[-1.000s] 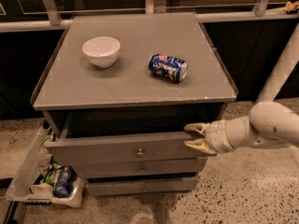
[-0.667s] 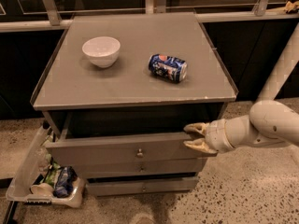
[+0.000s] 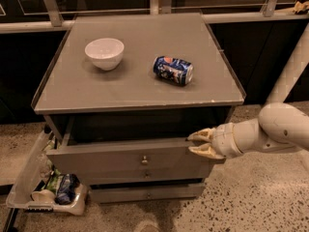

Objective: Open top drawer

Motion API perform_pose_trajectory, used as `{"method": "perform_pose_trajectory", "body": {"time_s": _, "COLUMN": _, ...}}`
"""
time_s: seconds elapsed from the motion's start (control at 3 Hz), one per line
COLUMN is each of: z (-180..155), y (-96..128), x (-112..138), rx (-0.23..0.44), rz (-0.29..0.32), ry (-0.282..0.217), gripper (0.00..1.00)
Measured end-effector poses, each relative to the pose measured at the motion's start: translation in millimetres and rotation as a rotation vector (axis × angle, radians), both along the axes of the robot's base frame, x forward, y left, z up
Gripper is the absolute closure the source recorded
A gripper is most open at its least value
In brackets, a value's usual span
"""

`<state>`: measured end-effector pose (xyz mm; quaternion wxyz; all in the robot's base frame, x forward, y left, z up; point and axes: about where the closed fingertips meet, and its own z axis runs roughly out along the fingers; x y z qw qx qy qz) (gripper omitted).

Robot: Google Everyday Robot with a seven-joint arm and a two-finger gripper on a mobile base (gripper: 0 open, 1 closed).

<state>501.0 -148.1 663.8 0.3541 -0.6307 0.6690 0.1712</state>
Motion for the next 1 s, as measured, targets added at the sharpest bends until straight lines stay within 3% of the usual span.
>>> {"method": "perform_pose_trajectory", "body": {"time_s": 1.0, "z": 0.0, "y": 0.1, "x": 0.0, "rx": 0.0, "rz": 0.0, "ry": 0.0, "gripper": 0.13}}
